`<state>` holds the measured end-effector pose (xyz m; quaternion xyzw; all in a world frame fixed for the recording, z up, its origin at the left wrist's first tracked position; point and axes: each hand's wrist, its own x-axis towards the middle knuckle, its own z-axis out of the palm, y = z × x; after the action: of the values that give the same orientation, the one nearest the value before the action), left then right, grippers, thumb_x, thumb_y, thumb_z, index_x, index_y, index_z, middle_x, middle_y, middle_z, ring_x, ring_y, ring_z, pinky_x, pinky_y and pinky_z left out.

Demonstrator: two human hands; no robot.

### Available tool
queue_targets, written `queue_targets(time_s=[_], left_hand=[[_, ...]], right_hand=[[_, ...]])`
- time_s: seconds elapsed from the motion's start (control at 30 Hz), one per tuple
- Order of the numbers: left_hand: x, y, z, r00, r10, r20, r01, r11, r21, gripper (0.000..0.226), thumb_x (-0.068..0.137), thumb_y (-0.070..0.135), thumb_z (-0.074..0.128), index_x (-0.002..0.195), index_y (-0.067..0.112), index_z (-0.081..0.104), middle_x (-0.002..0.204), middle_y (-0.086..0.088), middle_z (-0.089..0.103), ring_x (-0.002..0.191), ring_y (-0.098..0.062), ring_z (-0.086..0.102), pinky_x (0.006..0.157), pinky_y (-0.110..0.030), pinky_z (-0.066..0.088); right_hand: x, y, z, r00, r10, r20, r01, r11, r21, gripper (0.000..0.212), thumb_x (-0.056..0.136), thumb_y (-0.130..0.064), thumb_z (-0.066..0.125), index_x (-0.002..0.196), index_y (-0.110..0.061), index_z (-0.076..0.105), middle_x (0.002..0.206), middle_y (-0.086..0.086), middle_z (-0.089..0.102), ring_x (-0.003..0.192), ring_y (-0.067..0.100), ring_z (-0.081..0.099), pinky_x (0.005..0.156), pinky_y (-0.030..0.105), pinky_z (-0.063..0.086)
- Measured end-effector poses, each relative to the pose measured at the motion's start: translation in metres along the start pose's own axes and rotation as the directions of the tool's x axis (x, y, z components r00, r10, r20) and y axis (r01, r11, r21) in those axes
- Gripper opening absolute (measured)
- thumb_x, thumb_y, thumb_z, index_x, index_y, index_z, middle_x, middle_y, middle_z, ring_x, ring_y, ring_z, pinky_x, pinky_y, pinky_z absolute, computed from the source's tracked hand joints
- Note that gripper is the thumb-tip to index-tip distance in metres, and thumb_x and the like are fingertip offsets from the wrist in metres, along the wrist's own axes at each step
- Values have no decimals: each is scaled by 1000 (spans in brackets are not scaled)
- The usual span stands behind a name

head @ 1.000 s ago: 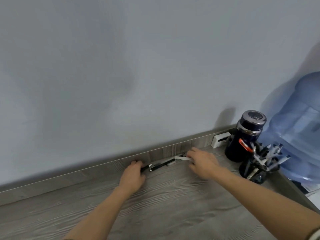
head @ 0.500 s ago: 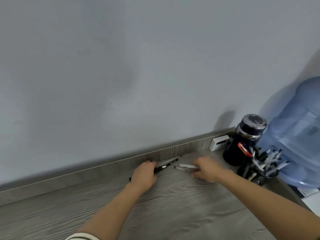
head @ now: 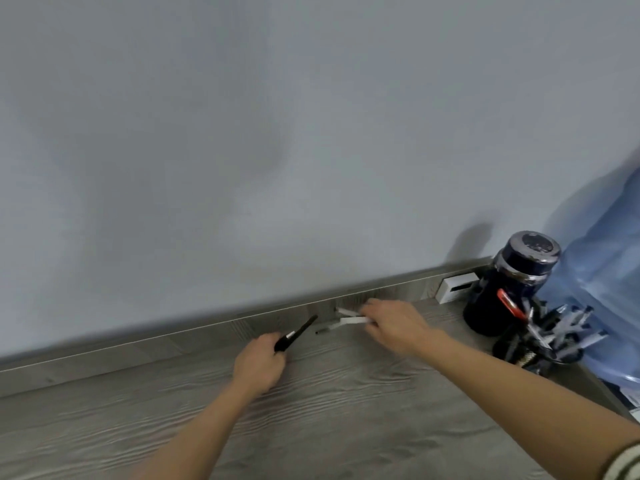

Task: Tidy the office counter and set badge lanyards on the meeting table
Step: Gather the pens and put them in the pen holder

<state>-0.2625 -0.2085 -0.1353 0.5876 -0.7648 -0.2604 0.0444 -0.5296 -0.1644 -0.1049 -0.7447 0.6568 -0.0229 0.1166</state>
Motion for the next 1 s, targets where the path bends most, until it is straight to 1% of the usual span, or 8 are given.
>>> queue_targets(time_s=[0.1,0.2,0.43,0.53,0.6,0.8,0.9,1.0], left_hand=[[-8,-11,-4,998,-56,-13,53,989,-135,25,85,7,53,66,20,46,73,-4,59,77,-29,59,57,-31,31],[-16,-17,-9,996,-78,-39,67,969,-237,31,85,3,53,63,22,44,66,0,53,67,-23,51,56,-32,28],[-30,-13,-9,996,-68,-54,44,927,-372,21,88,7,52,73,22,52,61,4,51,55,-14,44,51,-30,29],[-29,2,-9,999,-13,-53,-9,917,-399,12,88,20,60,76,18,56,61,5,53,54,-13,46,51,-29,30],[-28,10,-9,998,32,-50,-51,893,-447,29,90,32,62,68,18,51,54,8,46,48,-9,40,48,-26,27],[-19,50,-3,975,220,15,-186,855,-485,44,96,41,54,61,20,38,50,9,37,44,-6,32,49,-27,23],[-16,71,6,951,302,70,-237,852,-467,44,97,42,51,63,15,45,53,1,47,46,-11,42,51,-26,31],[-20,91,19,932,350,92,-270,841,-469,45,98,40,50,60,16,48,52,3,50,46,-10,44,51,-26,35]], right_hand=[[14,-18,16,991,-107,79,110,993,-32,37,95,-27,47,130,-23,57,133,-5,49,103,28,62,81,38,47],[19,-21,24,988,-62,142,64,998,-8,41,93,-34,58,133,-27,54,127,-1,52,107,27,60,86,36,47],[-2,-6,22,956,192,220,-204,978,35,27,90,-39,60,98,-13,60,105,12,67,98,33,63,73,34,45],[-27,6,18,948,270,168,-296,941,161,17,85,-37,55,81,-22,50,87,5,63,84,29,62,67,35,44],[-43,9,13,940,329,89,-341,900,271,20,86,-33,55,72,-23,45,72,-3,56,72,22,57,63,35,41],[-107,7,-25,834,552,-16,-339,534,775,40,96,-26,58,57,-15,54,49,-5,46,47,12,40,49,28,34],[-135,6,-41,781,623,43,-315,334,888,44,100,-19,49,61,-4,63,60,12,62,54,20,53,55,31,45],[-154,16,-50,714,700,14,-325,315,892,40,98,-19,49,70,-1,72,78,13,74,66,17,62,66,31,49]])
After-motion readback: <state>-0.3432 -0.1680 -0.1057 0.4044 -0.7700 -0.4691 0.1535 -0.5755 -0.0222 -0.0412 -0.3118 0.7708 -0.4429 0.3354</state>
